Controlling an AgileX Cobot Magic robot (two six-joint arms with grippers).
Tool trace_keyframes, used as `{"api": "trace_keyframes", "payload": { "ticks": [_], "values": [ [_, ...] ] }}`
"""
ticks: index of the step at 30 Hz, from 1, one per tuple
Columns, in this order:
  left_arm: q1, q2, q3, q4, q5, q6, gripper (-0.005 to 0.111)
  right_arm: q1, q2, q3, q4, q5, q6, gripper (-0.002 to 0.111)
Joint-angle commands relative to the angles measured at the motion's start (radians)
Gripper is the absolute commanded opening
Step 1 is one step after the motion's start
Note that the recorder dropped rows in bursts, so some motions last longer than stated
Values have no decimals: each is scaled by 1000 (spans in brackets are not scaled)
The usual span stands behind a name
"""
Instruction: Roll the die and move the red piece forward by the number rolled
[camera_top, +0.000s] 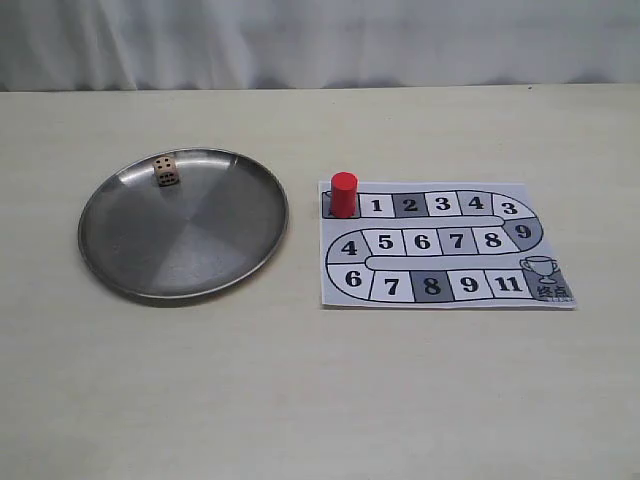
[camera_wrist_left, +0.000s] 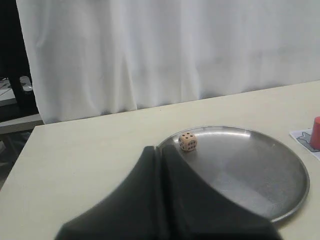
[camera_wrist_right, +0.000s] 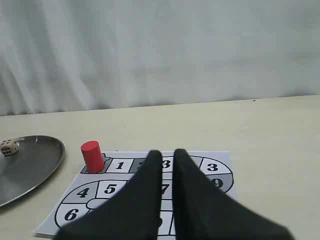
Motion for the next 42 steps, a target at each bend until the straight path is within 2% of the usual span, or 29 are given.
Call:
{"api": "trace_keyframes", "payload": {
  "ticks": [1, 30, 32, 36, 39, 42],
  "values": [
    [-8, -3, 2, 0, -9, -1, 0, -3, -6, 3, 5, 3, -5, 7],
    [-8, -3, 2, 0, -9, -1, 0, -3, -6, 3, 5, -3, -5, 7],
    [-8, -3, 2, 0, -9, -1, 0, -3, -6, 3, 5, -55, -5, 7],
    [-8, -3, 2, 0, -9, -1, 0, -3, -6, 3, 102, -353, 10, 7],
    [-8, -3, 2, 0, -9, -1, 0, -3, -6, 3, 105, -537, 28, 7],
    [-8, -3, 2, 0, -9, -1, 0, -3, -6, 3, 105, -540, 5, 7]
  ]
}}
